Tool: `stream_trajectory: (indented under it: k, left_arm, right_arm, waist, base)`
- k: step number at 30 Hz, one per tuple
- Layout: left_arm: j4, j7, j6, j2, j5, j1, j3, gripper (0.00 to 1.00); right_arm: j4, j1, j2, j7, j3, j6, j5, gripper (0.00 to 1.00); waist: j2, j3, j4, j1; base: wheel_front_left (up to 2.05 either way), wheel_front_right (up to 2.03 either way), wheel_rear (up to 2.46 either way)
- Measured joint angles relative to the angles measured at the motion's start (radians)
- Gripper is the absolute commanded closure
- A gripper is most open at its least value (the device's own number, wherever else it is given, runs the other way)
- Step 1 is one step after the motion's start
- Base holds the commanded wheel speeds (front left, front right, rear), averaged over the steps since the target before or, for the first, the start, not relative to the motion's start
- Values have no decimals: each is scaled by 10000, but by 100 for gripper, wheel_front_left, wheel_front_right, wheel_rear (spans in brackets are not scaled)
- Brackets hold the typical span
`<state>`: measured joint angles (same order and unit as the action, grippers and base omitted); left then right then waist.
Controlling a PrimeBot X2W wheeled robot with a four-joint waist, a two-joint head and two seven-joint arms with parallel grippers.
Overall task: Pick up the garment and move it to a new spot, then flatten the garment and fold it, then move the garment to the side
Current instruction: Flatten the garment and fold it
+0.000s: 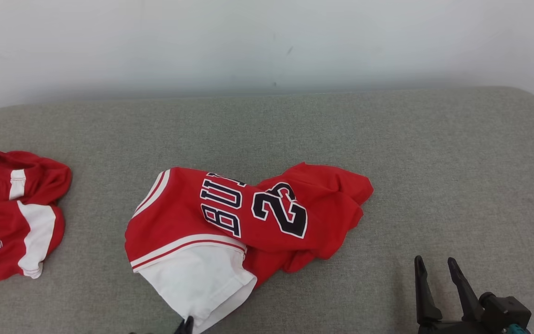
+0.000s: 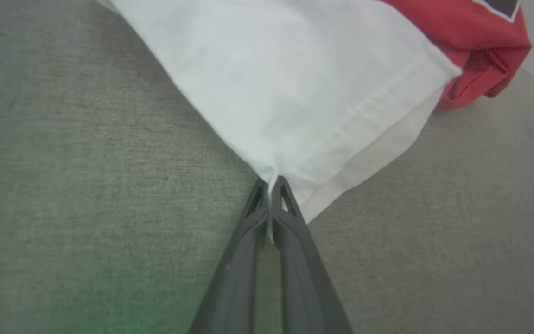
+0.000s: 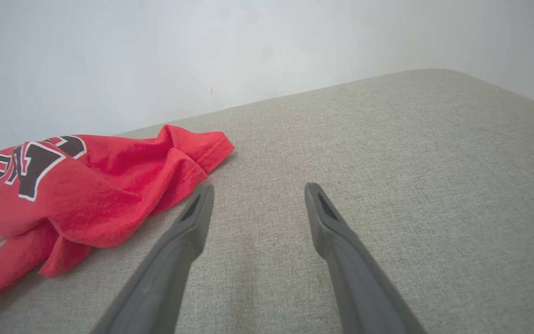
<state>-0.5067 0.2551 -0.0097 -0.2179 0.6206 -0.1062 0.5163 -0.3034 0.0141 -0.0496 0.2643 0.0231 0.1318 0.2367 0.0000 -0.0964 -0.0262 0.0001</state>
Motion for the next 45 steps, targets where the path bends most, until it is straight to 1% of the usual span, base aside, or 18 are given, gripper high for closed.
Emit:
stream_trajectory:
  k: [2, 5, 8, 9, 11, 15, 19, 21, 23, 25, 27, 32, 35, 40, 45]
  left_arm:
    - [42, 15, 8, -15, 138, 17, -380, 100]
    - [460, 42, 92, -201, 353, 139, -857, 100]
    - [918, 44, 207, -539, 362, 536, -1114, 100]
    - [918, 44, 207, -539, 362, 536, -1114, 100]
    - [1241, -36, 314, -713, 387, 804, -1133, 100]
    - [2006, -268, 644, -905, 602, 1441, -1354, 100]
    - [2452, -276, 995, -1141, 861, 2016, -1766, 100]
    - [2610, -282, 1058, -1191, 961, 2169, -1827, 100]
    - [2627, -387, 1062, -1233, 918, 2260, -1678, 100]
    - [2598, -428, 995, -1139, 947, 2266, -1620, 98]
    - [2558, -387, 993, -1110, 895, 2253, -1586, 0]
    - [2796, 2, 876, -988, 410, 2206, -1898, 0]
    - [3156, 38, 769, -803, 15, 2184, -2447, 0]
    - [3937, 46, 297, -198, -1321, 2283, -3538, 0]
    - [4167, 46, -188, 433, -2980, 2343, -4161, 0]
  right_arm:
    - [-2, -34, 0, 0, 71, 0, 0, 0]
    - [-2, -175, -2, 2, 176, 0, 10, 0]
    - [-2, -171, -2, 0, 161, 0, 46, 0]
    - [-2, -171, -2, 0, 161, 0, 46, 0]
    - [-29, -172, 2, 0, 119, 0, 71, 0]
    - [-46, -172, 0, 0, 79, 0, 82, 0]
    - [-67, -172, -4, 0, 88, 0, 84, 0]
    - [-77, -178, -2, 0, 100, 0, 82, 0]
    - [-100, -193, -2, 2, 102, 0, 67, 0]
    - [-119, -201, 0, 0, 90, 0, 63, 0]
    - [-128, -200, -2, 0, 71, 0, 63, 0]
    - [-119, -200, -2, 0, 21, 0, 61, 0]
    - [-102, -204, 0, 0, 4, 0, 35, 0]
    - [-146, -225, -2, 0, -88, 0, 25, 0]
    - [-721, -153, 0, 2, -412, 0, 115, 0]
  waist:
    - [0, 39, 39, 0]
    - [0, 75, 139, 0]
    - [0, 98, 274, -1]
    - [0, 98, 274, -1]
    - [0, 109, 366, 0]
    - [0, 156, 483, -1]
    - [0, 189, 522, -1]
    - [0, 205, 564, -1]
    - [0, 223, 617, 0]
    - [0, 239, 663, -1]
    - [0, 261, 689, -1]
    - [0, 295, 752, 0]
    - [0, 326, 816, -1]
    - [0, 418, 942, -1]
    - [0, 509, 1138, -1]
  base:
    - [0, 0, 0]
    - [0, 0, 0]
    - [0, 0, 0]
    - [0, 0, 0]
    - [0, 0, 0]
    - [0, 0, 0]
    - [0, 0, 0]
    - [0, 0, 0]
    - [0, 0, 0]
    - [0, 0, 0]
    - [0, 0, 0]
    - [0, 0, 0]
    - [0, 0, 0]
    - [0, 0, 0]
    - [0, 0, 0]
